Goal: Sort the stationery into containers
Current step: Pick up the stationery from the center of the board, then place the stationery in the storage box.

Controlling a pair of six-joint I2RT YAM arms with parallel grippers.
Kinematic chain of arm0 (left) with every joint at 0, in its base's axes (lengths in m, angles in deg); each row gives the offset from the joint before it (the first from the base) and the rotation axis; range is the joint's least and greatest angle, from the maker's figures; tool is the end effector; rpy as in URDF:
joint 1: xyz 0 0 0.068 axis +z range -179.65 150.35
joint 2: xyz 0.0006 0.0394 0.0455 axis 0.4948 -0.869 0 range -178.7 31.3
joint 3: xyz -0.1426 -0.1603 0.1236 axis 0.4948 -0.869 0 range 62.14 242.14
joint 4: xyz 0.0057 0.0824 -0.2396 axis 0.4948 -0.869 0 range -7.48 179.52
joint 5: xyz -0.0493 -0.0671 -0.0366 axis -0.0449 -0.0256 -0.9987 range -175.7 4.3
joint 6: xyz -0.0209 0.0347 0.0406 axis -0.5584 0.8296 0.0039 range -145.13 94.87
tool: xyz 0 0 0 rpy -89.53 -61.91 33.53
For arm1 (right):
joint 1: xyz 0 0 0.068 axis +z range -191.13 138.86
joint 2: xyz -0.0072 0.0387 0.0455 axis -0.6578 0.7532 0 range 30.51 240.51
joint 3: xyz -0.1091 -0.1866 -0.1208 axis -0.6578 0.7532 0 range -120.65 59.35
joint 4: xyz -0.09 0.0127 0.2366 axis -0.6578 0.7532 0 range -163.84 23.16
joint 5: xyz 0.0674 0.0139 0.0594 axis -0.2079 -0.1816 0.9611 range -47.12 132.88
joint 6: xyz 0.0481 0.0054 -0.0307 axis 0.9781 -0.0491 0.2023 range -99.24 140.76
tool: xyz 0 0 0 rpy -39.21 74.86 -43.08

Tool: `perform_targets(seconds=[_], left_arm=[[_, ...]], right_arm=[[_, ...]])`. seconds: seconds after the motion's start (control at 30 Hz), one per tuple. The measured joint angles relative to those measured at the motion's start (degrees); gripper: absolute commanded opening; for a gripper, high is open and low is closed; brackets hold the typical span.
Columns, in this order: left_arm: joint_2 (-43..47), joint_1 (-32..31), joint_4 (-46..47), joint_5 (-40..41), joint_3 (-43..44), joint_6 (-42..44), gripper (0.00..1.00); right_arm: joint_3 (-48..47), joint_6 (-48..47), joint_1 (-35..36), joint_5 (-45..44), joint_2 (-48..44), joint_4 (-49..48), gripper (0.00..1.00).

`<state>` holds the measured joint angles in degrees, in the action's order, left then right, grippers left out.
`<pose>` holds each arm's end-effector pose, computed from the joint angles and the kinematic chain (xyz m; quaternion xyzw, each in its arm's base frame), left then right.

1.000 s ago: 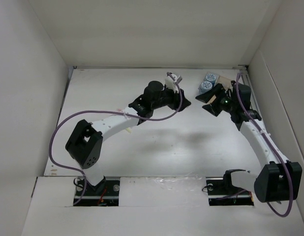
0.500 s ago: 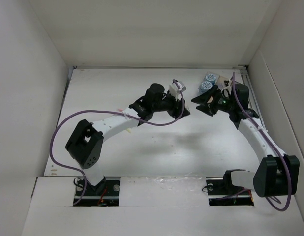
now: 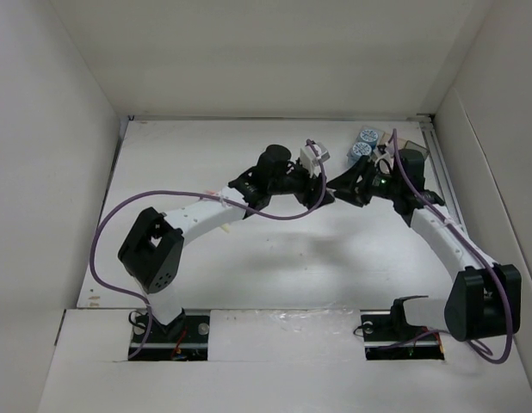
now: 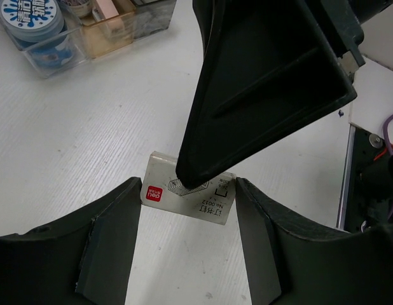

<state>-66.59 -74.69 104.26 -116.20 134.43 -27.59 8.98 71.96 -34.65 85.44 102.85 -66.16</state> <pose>0.2673 -0.2968 0.2805 0.4261 0.6322 -0.4330 0.4809 0.2749 0.0589 0.2560 0.1377 0.8144 0.5008 0.2590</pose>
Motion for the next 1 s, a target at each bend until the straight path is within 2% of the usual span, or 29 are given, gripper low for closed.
perform_targets(seconds=[0.1, 0.23, 0.27, 0.3, 0.47, 0.57, 0.6, 0.63, 0.77, 1.0], left_arm=[[-0.1, 0.0, -0.2, 0.0, 0.3, 0.1, 0.49], [-0.2, 0.0, -0.5, 0.0, 1.0, 0.4, 0.49], [-0.2, 0.0, -0.5, 0.1, 1.1, 0.5, 0.49], [-0.2, 0.0, -0.7, 0.1, 1.2, 0.5, 0.49], [-0.2, 0.0, -1.4, 0.3, 1.8, 1.0, 0.49], [-0.2, 0.0, -1.4, 0.7, 1.8, 1.1, 0.59], [-0.2, 0.0, -1.4, 0.7, 1.8, 1.1, 0.59], [-0.2, 0.0, -1.4, 1.0, 1.8, 1.2, 0.69], [0.1, 0.0, -0.9, 2.5, 1.4, 1.5, 0.87], [6.0, 0.0, 0.3, 5.2, -3.0, 1.3, 0.9]], right_arm=[[0.0, 0.0, 0.5, 0.1, 0.6, -0.1, 0.54], [0.0, 0.0, 0.8, 0.2, 0.9, -0.4, 0.42], [0.0, 0.0, 0.9, 0.3, 1.1, -0.4, 0.36], [0.0, -0.1, 1.0, 0.3, 1.3, -0.5, 0.33], [0.0, 0.0, 1.1, 0.3, 1.8, -0.6, 0.26], [0.0, 0.0, 1.1, 0.3, 1.9, -0.6, 0.24], [0.0, 0.0, 1.1, 0.3, 1.9, -0.6, 0.23], [0.0, 0.0, 1.1, 0.1, 1.9, -0.6, 0.23], [0.0, 0.2, 1.1, -0.7, 1.9, -0.6, 0.22], [0.0, 1.4, -0.1, -2.7, 3.3, -1.6, 0.19]])
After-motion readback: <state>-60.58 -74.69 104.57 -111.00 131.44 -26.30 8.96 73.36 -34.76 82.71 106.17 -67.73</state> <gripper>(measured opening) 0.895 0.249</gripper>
